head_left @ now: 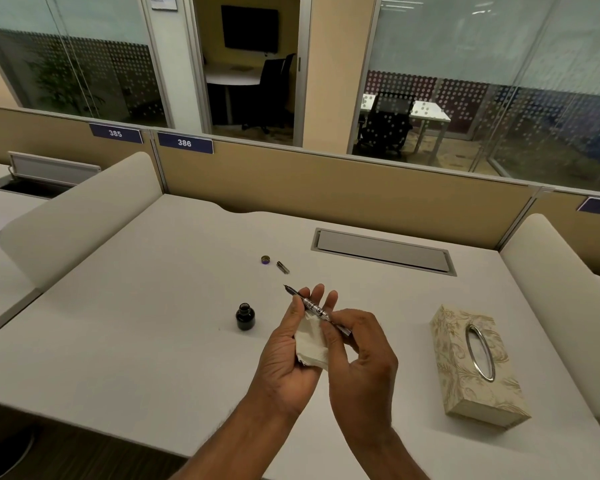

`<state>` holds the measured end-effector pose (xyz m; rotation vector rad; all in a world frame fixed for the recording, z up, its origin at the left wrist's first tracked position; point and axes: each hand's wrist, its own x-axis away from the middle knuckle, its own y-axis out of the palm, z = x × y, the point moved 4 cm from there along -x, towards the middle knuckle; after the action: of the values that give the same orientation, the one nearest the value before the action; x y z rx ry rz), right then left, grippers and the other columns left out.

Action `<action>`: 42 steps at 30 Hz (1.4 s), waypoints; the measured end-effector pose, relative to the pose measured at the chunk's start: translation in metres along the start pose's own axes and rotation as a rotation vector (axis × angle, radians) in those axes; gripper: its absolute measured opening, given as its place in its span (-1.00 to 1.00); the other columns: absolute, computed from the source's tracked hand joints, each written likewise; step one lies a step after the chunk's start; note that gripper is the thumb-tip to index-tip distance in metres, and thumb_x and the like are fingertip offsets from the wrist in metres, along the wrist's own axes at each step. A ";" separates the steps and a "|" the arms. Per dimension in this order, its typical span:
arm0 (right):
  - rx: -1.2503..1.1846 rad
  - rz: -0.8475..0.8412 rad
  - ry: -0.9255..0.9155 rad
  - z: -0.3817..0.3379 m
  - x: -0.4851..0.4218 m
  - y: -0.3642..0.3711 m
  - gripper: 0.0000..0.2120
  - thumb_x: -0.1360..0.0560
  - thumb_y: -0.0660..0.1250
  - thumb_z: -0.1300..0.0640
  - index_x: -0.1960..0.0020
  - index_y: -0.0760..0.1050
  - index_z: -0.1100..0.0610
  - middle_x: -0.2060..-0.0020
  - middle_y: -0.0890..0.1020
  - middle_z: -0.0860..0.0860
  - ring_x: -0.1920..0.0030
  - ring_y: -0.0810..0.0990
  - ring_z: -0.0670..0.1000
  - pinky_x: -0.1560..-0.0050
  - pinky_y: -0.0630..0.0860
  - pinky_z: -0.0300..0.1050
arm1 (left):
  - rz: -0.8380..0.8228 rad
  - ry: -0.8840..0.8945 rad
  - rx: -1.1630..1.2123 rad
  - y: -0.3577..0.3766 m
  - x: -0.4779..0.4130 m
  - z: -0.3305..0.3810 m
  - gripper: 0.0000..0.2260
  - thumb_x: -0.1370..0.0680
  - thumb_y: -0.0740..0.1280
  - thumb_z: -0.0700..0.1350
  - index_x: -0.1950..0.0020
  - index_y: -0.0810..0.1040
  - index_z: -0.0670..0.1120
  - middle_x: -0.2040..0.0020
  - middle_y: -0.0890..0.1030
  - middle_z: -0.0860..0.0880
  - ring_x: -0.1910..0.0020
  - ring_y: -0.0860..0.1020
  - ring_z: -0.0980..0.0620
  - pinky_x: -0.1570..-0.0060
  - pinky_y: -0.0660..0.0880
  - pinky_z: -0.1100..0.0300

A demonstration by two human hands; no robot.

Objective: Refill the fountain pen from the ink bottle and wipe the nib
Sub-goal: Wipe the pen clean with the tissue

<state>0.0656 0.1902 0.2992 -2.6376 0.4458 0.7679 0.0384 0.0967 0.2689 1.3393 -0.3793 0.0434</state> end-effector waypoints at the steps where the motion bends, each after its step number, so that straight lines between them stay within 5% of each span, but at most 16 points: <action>1: 0.010 0.007 -0.003 0.001 0.000 -0.001 -0.84 -0.50 0.44 0.33 0.01 0.63 0.09 0.13 0.62 -0.10 0.05 0.61 -0.12 0.06 0.52 -0.44 | 0.000 -0.004 0.004 0.000 0.000 -0.001 -0.77 -0.66 0.26 -0.11 -0.26 0.59 -0.12 -0.27 0.67 -0.12 -0.21 0.67 -0.16 -0.06 0.66 -0.13; 13: -0.002 0.048 0.089 0.005 0.002 0.002 -0.78 -0.48 0.45 0.36 0.04 0.61 0.05 0.16 0.61 -0.09 0.07 0.60 -0.14 0.11 0.50 -0.46 | 0.029 -0.018 -0.019 -0.005 -0.004 -0.003 -0.53 -0.65 0.27 -0.14 -0.57 0.35 -0.12 -0.44 0.54 -0.16 -0.28 0.62 -0.13 -0.13 0.63 -0.13; 22: -0.040 0.080 0.180 0.008 0.004 0.007 -0.73 -0.51 0.42 0.34 0.06 0.55 -0.05 0.16 0.61 -0.11 0.07 0.60 -0.12 0.13 0.51 -0.44 | 0.043 -0.031 0.005 -0.009 -0.007 -0.004 -0.66 -0.63 0.29 -0.15 -0.41 0.51 -0.12 -0.38 0.60 -0.17 -0.14 0.70 -0.11 -0.09 0.65 -0.09; 28: -0.085 0.076 0.311 0.017 0.007 0.012 -0.72 -0.55 0.41 0.24 0.10 0.53 -0.16 0.14 0.62 -0.12 0.09 0.64 -0.04 0.11 0.62 -0.17 | 0.036 -0.040 -0.023 -0.011 -0.009 -0.003 -0.81 -0.62 0.29 -0.17 -0.19 0.60 -0.15 -0.16 0.71 -0.17 -0.13 0.71 -0.10 -0.02 0.67 -0.02; 35: -0.022 -0.043 0.299 0.027 0.005 0.017 -0.77 -0.53 0.45 0.22 0.07 0.55 -0.12 0.16 0.58 -0.09 0.06 0.60 -0.14 0.17 0.52 -0.43 | 0.090 -0.034 -0.099 -0.022 -0.017 -0.004 -0.80 -0.63 0.30 -0.16 -0.21 0.62 -0.15 -0.23 0.68 -0.16 -0.29 0.62 -0.14 -0.05 0.67 -0.05; 42: 0.132 -0.157 0.300 0.048 0.003 0.029 -0.90 -0.54 0.44 0.12 0.04 0.61 -0.08 0.18 0.56 -0.16 0.06 0.59 -0.18 0.18 0.55 -0.34 | 0.123 -0.017 -0.176 -0.034 -0.031 -0.004 -0.73 -0.67 0.26 -0.13 -0.34 0.57 -0.13 -0.30 0.66 -0.16 -0.23 0.67 -0.09 -0.05 0.67 0.01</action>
<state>0.0352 0.1844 0.2522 -2.6304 0.3481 0.2839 0.0184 0.0985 0.2271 1.1425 -0.4689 0.0998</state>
